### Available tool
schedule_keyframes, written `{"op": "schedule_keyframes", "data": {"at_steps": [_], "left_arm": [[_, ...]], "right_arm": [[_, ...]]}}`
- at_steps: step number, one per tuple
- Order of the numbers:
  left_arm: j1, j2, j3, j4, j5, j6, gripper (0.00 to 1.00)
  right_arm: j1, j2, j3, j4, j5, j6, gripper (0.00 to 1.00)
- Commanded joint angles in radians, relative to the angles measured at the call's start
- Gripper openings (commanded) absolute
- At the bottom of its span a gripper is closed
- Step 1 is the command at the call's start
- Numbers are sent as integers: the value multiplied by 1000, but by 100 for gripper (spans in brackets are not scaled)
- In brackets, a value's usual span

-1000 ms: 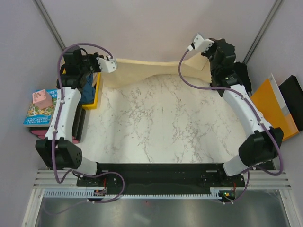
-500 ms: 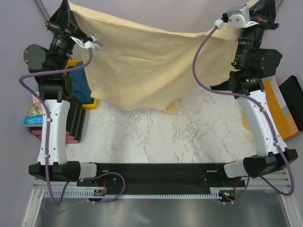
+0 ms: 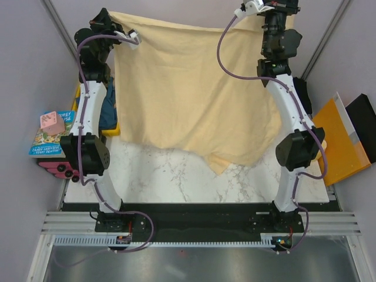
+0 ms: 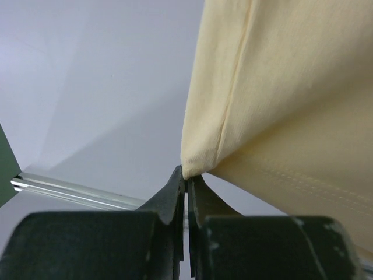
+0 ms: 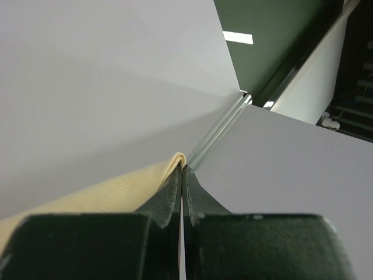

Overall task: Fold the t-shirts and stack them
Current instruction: Flatten the tshirt out

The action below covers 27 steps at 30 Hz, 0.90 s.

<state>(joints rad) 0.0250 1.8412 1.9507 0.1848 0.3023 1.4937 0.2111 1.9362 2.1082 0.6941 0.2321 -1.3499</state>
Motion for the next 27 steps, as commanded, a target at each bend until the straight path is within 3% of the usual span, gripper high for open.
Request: {"op": "schedule_keyframes", "data": {"at_steps": [1,4,10,13,19,21,24,26,27], "left_arm": [[3,146,252,149,-118,111,2],[0,208,390,284,-138,145,2],[-42,116,401,495,-114,154,2],[-60,33,332,544,-110,120,2],[-77,99,395,621,-153,148,2],[-86,42,312,619,-169,131,2],[-83,-58,1,633,-167,96,2],[-85,-193,-296,578,-152,40,2],[-85,-238,-517,550,-141,19,2]], "right_arm": [[-50,174,349,47,-80,-80,0],[-68,205,485,60,-128,-115,0],[-76,-84,285,96,-227,-89,0],[-76,-141,302,48,-229,-74,0],[-58,-192,211,78,-168,-58,0],[-55,-245,100,36,-133,-34,0],[-55,-383,-198,-17,-113,-9,0],[-49,-481,-468,-109,-117,61,0],[-44,-584,-556,-221,-114,86,0]]}}
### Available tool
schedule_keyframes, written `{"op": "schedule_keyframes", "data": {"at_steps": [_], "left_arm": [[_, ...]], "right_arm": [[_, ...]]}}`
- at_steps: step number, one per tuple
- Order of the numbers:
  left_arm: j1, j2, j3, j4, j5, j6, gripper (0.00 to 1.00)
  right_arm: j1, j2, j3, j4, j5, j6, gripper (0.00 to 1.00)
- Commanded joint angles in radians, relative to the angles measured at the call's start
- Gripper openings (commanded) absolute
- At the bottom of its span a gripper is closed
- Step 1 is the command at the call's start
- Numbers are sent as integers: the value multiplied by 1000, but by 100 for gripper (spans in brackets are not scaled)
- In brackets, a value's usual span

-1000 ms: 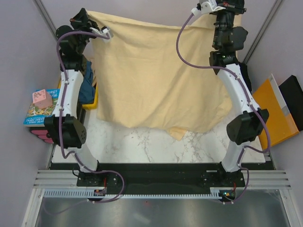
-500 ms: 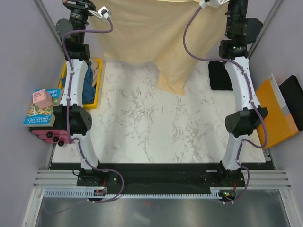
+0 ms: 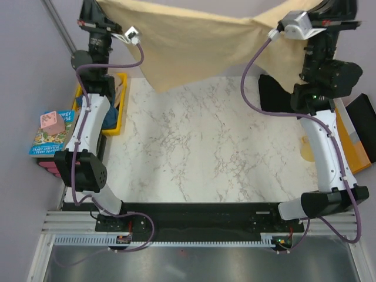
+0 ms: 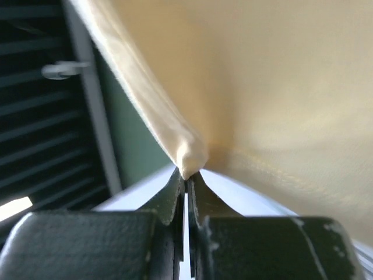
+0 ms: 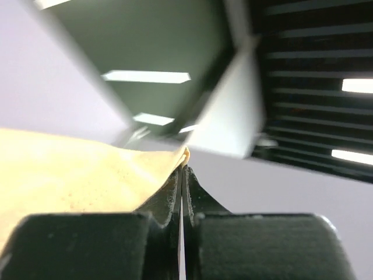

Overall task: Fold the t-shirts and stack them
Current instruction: Flatten the tshirt out

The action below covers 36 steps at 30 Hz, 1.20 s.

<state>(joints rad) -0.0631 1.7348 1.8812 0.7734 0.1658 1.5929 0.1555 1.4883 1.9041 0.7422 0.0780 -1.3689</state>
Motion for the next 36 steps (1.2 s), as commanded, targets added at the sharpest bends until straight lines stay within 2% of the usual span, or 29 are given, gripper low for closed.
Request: {"op": "schedule_keyframes", "data": {"at_steps": [1,2,3,4,5,6,7,8,9,11,12,13,15,19,20,23,26,28,30,32,33,36], "left_arm": [[8,-247,-565,-81,55,-71,2],[12,-300,-676,-173,92,-65,2],[14,-366,-771,-263,127,-63,2],[23,-479,-919,-354,208,-65,2],[26,-545,-973,-605,254,-73,2],[34,-593,-1032,-743,302,-1,2],[43,-633,-1065,-838,375,24,2],[45,-706,-1089,-911,391,30,2],[45,-733,-1108,-1033,411,32,2],[51,-770,-1094,-1192,446,105,2],[51,-770,-1065,-1297,451,137,2],[54,-764,-1041,-1341,457,145,2],[57,-704,-926,-1443,459,157,2],[60,-562,-699,-1823,436,200,2],[62,-538,-661,-1870,422,219,2],[60,-488,-538,-1913,396,225,2],[94,-416,-351,-1854,405,129,2],[106,-371,-161,-1815,399,55,2],[118,-301,30,-1742,405,26,2],[135,-232,160,-1708,413,36,2],[137,-201,287,-1682,413,45,2],[144,-130,491,-1628,445,47,2]], "right_arm": [[18,-184,-435,-321,54,141,0],[39,-235,-521,-361,71,154,0],[48,-323,-660,-470,80,168,0],[59,-365,-713,-537,86,183,0],[67,-403,-788,-613,72,220,0],[72,-471,-821,-738,59,220,0],[78,-502,-853,-798,45,218,0],[84,-526,-888,-846,7,209,0],[84,-557,-892,-976,-22,205,0],[85,-568,-872,-1096,-104,186,0],[85,-560,-858,-1209,-125,162,0],[85,-554,-841,-1251,-142,153,0],[84,-521,-791,-1294,-170,160,0],[73,-432,-657,-1372,-208,183,0],[72,-403,-602,-1388,-214,185,0],[69,-358,-495,-1348,-215,211,0],[69,-324,-403,-1229,-146,240,0],[67,-298,-344,-1181,-113,228,0],[52,-246,-219,-1123,-89,209,0],[32,-174,-54,-1103,-84,199,0],[23,-152,1,-1084,-84,194,0],[6,-102,154,-1048,-63,139,0]]}}
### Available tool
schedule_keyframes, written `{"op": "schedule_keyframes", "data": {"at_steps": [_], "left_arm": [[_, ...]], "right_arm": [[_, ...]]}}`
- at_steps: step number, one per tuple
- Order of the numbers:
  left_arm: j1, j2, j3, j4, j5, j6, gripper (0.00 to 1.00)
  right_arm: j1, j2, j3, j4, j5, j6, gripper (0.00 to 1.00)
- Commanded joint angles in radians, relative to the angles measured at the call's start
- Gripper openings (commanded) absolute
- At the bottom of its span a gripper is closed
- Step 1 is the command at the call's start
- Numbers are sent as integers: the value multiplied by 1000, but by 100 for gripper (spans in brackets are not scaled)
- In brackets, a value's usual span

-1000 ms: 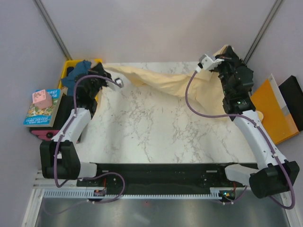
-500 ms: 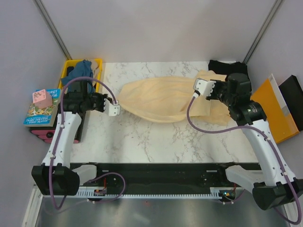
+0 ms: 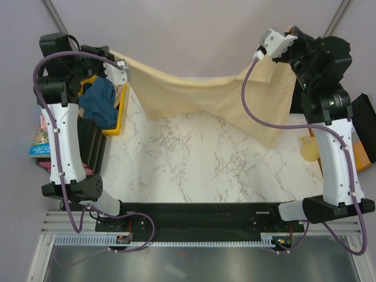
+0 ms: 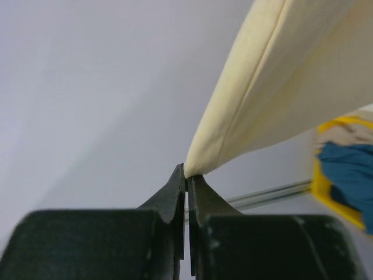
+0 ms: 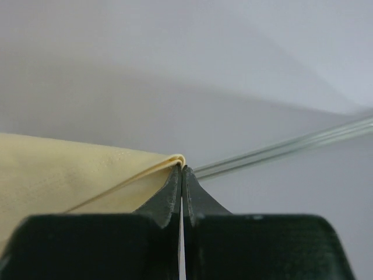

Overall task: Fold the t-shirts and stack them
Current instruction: Flatten the tshirt out

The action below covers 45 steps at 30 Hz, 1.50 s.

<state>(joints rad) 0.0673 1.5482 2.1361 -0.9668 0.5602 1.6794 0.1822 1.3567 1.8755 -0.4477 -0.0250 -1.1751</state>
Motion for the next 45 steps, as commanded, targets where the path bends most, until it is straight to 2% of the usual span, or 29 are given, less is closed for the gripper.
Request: {"op": "schedule_keyframes", "data": {"at_steps": [1,5,10,15,20,21,24,27,31,32,36,40,45], "left_arm": [[17,62,261,132,62,-41,2],[19,26,262,211,124,-40,2],[16,-52,176,238,182,-70,2],[17,-33,131,310,181,-81,2],[16,96,133,499,169,-104,2],[14,121,133,613,132,-112,2],[12,268,195,794,60,-119,2],[11,441,335,828,46,-32,2],[11,553,381,924,70,62,2],[11,567,383,942,75,74,2],[2,598,366,1060,76,68,2],[-12,625,374,1238,64,52,2],[-47,624,422,1521,44,80,2]], "right_arm": [[-21,32,198,159,34,-75,0],[-21,15,263,179,28,-192,0],[-21,-21,277,175,-12,-199,0],[-23,-2,243,216,-23,-215,0],[-38,135,241,440,17,-248,0],[-50,165,250,484,17,-245,0],[-110,290,316,590,-27,-210,0],[-153,453,433,675,-61,-230,0],[-219,701,679,724,-101,-257,0],[-228,725,686,769,-110,-271,0],[-271,746,630,889,-154,-285,0],[-296,774,678,1023,-161,-287,0],[-303,658,660,1150,-181,-259,0]]}}
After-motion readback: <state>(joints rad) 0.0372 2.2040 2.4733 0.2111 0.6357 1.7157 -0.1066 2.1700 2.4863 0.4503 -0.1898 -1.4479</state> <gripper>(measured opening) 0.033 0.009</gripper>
